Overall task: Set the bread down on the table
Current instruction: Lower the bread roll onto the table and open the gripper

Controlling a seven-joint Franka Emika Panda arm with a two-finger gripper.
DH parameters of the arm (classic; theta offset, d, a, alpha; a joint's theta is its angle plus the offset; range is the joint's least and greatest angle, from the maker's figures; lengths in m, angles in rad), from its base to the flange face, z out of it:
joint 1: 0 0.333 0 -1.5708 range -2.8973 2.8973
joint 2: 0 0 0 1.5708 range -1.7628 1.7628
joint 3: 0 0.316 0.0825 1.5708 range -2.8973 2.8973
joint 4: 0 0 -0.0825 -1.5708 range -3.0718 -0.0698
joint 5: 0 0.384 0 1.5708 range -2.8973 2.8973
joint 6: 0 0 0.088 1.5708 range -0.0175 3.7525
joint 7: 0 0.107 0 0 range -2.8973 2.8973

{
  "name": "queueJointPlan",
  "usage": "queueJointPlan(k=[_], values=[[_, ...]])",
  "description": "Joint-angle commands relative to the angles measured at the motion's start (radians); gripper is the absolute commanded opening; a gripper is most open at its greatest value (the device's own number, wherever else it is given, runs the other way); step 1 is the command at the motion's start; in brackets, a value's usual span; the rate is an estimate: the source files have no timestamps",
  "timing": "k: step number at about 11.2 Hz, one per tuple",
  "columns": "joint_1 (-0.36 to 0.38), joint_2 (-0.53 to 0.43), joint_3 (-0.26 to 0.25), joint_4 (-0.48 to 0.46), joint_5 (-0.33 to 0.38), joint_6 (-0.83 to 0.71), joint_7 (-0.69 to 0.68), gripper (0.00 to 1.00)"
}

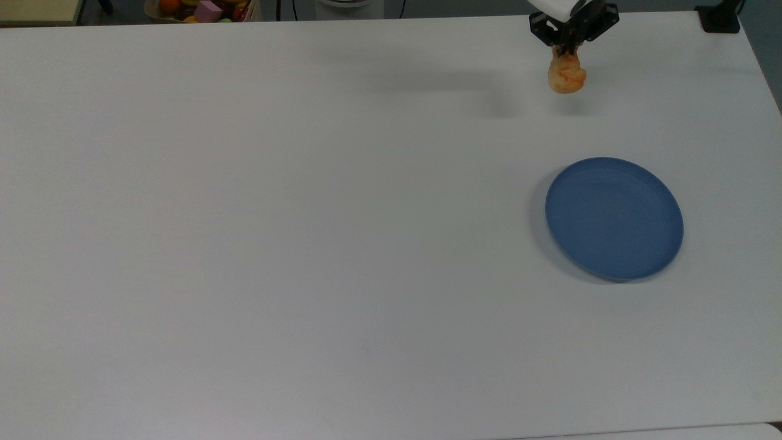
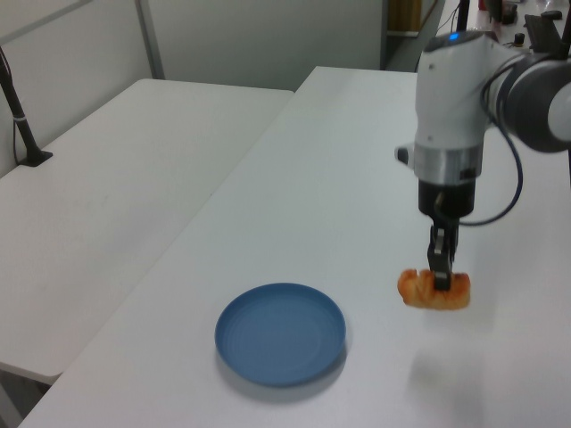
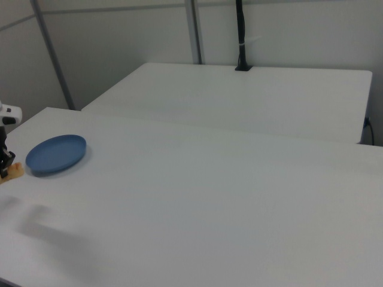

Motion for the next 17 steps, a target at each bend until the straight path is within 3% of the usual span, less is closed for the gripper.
queueJointPlan(k=[1,7,8,10,11,12,13,17], values=[[-0.003,0.069,0.013,-0.009,0.011,0.053,-0.024,0.00],[0.045,0.177,0.018,-0.023,-0.053,0.099,0.040,0.00],[0.045,0.187,0.018,-0.025,-0.059,0.093,0.040,0.10],[0.045,0.210,0.018,-0.026,-0.081,0.084,0.039,0.48],[0.045,0.218,0.018,-0.035,-0.095,0.070,0.034,0.52],[0.045,0.218,0.018,-0.037,-0.102,0.053,0.033,0.72],[0.043,0.218,0.018,-0.032,-0.102,0.021,0.034,0.98],[0.037,0.189,0.019,-0.006,-0.101,-0.014,0.042,1.00]])
